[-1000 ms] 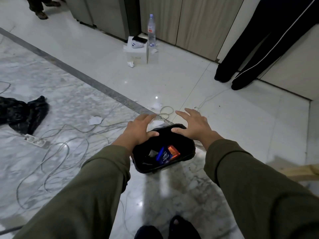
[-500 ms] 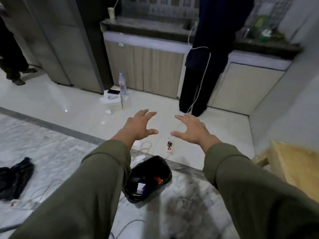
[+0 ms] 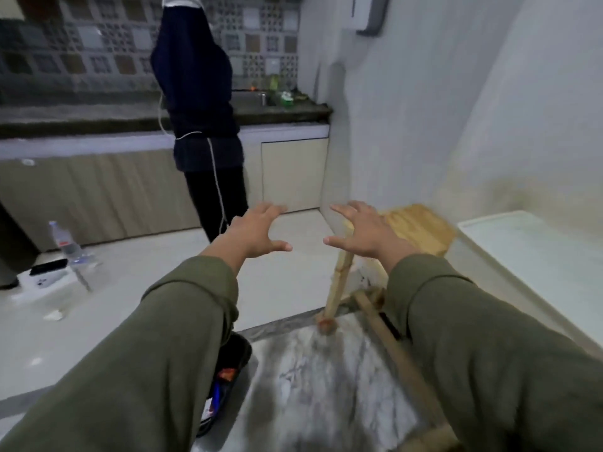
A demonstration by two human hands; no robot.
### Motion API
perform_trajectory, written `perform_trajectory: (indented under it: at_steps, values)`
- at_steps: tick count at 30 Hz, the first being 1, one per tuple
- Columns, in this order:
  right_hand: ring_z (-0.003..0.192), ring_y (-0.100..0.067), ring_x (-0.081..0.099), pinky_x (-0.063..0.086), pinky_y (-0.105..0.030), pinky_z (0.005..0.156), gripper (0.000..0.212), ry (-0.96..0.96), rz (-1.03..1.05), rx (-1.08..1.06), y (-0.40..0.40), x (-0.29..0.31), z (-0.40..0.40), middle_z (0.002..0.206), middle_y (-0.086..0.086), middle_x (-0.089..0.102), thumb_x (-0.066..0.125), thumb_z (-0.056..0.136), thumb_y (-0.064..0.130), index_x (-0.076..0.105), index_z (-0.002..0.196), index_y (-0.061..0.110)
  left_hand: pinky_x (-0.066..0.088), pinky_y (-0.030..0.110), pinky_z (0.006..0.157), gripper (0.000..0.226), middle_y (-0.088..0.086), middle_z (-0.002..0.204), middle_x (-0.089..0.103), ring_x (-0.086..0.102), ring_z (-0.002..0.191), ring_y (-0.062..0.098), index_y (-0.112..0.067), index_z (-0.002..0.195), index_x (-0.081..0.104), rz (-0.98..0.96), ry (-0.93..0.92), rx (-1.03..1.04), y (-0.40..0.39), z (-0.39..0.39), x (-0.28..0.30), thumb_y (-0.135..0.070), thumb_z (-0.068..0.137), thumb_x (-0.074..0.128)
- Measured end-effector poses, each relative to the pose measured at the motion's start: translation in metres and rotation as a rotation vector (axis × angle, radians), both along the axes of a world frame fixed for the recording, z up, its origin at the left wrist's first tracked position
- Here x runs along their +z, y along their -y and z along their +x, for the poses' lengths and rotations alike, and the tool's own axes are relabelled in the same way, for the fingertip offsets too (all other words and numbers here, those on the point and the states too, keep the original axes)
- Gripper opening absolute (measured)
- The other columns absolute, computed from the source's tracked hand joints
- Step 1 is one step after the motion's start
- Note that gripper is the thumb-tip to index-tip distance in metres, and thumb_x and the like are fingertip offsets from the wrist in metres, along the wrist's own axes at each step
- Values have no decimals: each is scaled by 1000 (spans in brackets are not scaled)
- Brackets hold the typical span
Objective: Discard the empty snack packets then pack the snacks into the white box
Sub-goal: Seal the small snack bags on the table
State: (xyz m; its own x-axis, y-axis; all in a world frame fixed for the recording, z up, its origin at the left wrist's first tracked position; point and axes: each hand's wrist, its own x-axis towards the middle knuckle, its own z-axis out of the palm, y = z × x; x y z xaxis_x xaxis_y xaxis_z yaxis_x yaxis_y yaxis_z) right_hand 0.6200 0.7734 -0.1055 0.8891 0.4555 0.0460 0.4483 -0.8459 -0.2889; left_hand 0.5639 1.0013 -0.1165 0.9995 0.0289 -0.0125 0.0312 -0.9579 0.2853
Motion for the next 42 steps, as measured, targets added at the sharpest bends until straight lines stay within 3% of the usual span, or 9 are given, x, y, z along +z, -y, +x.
perform_trajectory:
  at_steps: [10, 25, 27, 32, 42]
  values:
    - [144, -20, 13, 16, -47, 113, 74, 117, 25, -485, 233, 65, -87, 155, -1, 19, 58, 80, 59, 25, 143, 41, 22, 48, 115, 91, -1, 156, 19, 14, 145, 19, -35, 147, 18, -45, 159, -494, 228, 33, 56, -56, 74, 68]
    - [143, -20, 14, 18, -47, 112, 75, 23, -34, -984, 550, 32, -304, 154, -3, 21, 59, 81, 56, 23, 144, 39, 23, 48, 114, 88, -3, 155, 24, 14, 145, 18, -36, 145, 23, -103, 93, -1038, 614, -81, 18, -58, 73, 68]
    - [143, -21, 15, 19, -47, 112, 75, 2, -41, -1034, 580, 20, -328, 154, -3, 21, 58, 81, 57, 23, 145, 39, 22, 44, 115, 87, -2, 154, 26, 17, 144, 18, -34, 145, 24, -127, 63, -1087, 653, -100, 7, -55, 74, 69]
    - [142, -23, 18, 20, -48, 111, 75, -75, -23, -1152, 630, -15, -383, 154, -2, 23, 57, 81, 59, 22, 144, 39, 25, 50, 112, 86, -2, 153, 27, 20, 142, 18, -35, 145, 25, -81, -32, -1225, 726, -141, -28, -59, 73, 67]
    - [141, -24, 19, 17, -48, 112, 75, -200, 128, -1380, 679, -81, -448, 154, -3, 24, 62, 82, 50, 23, 145, 38, 22, 48, 114, 84, -2, 154, 25, 17, 144, 19, -33, 146, 24, 7, -187, -1434, 823, -183, -87, -53, 76, 68]
